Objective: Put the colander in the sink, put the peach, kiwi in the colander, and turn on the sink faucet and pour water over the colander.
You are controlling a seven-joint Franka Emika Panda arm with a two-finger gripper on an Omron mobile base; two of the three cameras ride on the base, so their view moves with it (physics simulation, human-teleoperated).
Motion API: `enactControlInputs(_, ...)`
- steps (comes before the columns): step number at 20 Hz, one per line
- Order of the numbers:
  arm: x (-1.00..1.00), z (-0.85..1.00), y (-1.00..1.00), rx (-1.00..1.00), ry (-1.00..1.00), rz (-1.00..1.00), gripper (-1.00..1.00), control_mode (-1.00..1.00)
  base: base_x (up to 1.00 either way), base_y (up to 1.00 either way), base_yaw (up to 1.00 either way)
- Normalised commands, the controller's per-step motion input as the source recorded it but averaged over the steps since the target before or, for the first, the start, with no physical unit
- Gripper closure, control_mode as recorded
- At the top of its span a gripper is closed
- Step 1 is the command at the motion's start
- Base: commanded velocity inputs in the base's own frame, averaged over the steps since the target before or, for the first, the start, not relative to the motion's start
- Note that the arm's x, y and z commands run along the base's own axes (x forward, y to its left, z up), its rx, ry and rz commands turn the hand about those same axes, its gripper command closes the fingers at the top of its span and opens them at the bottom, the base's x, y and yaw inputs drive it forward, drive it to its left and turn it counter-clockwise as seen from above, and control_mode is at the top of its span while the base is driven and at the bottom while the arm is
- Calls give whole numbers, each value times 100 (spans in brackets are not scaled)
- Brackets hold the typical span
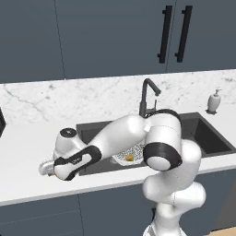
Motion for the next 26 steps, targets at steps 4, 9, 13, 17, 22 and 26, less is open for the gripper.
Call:
enactControlInputs(4,27,-25,3,0,0,-9,-100,-100,0,0,0)
enactControlInputs(9,26,-16,33,-1,-1,-10,-100,-100,0,0,0)
enactControlInputs(13,26,-3,38,-1,-3,-10,-100,-100,0,0,0)
enactControlInputs(17,20,-9,19,0,-2,-10,-100,-100,0,0,0)
enactControlInputs(22,-2,-17,-9,0,0,-15,100,-100,0,0,0)
enactControlInputs(26,-37,17,-44,6,-7,-20,100,-100,0,0,0)
